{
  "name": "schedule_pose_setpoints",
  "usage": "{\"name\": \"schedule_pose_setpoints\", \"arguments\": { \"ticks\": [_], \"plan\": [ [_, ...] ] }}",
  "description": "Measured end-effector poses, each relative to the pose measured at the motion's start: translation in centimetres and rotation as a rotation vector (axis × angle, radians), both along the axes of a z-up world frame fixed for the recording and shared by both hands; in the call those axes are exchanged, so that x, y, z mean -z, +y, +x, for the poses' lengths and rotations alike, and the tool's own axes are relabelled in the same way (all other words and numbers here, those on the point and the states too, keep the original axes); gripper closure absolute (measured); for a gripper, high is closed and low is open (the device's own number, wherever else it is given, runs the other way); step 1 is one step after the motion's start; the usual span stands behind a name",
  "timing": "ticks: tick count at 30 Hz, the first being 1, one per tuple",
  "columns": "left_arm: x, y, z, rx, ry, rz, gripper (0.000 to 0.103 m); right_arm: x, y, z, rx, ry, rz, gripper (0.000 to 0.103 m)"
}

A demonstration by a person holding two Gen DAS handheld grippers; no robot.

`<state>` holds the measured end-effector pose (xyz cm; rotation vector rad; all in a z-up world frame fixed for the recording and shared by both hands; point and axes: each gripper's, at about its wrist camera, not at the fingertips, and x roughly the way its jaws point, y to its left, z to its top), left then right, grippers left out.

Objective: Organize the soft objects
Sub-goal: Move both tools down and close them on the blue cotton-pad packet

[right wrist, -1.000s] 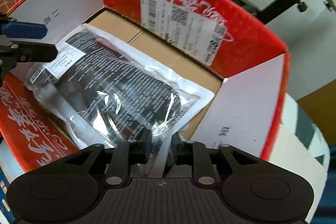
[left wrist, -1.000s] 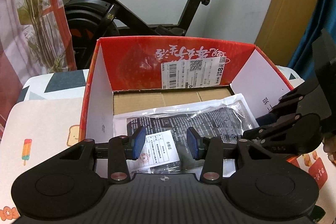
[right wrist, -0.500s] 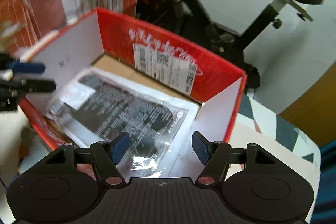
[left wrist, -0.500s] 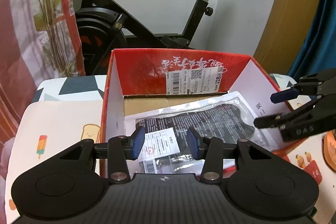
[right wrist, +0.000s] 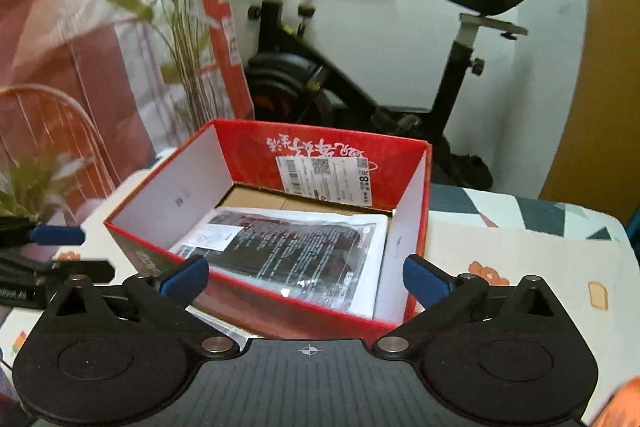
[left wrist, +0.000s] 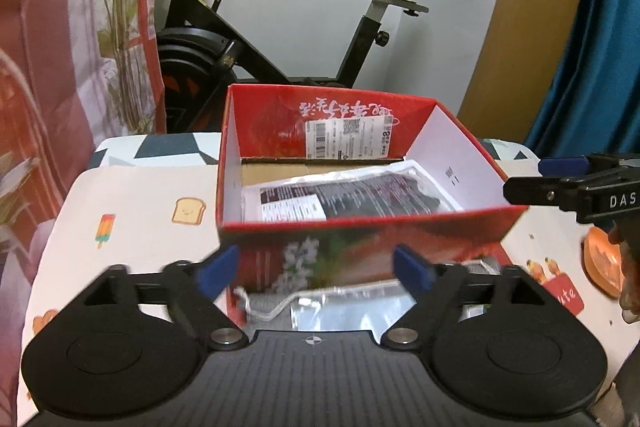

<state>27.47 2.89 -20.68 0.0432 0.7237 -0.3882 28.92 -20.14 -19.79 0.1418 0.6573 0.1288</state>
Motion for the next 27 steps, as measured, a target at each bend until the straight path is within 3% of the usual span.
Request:
{"name": "schedule_pose_setpoints", "arguments": {
  "ticks": [10, 17, 22, 27],
  "plan": [
    [1.9, 1.5, -4.2, -0.018, 0.011, -0.051, 0.009, 3.3, 0.8, -6.0, 0.053, -0.014, 0.094, 0.000],
    [4.2, 1.4, -6.0, -0.003, 0.061, -0.090, 0.018, 6.9, 2.4, -8.2, 0.006, 0.061, 0.130, 0.001],
    [6.0, 1.3, -6.4, 0.002, 0.119, -0.134, 0.033, 9.0, 3.9, -8.6, -0.052, 0.126, 0.161, 0.009],
    [7.9, 1.4, -6.6, -0.007, 0.185, -0.187, 0.039, 10.2, 4.9, -8.6, -0.097, 0.168, 0.196, 0.024]
  ]
}}
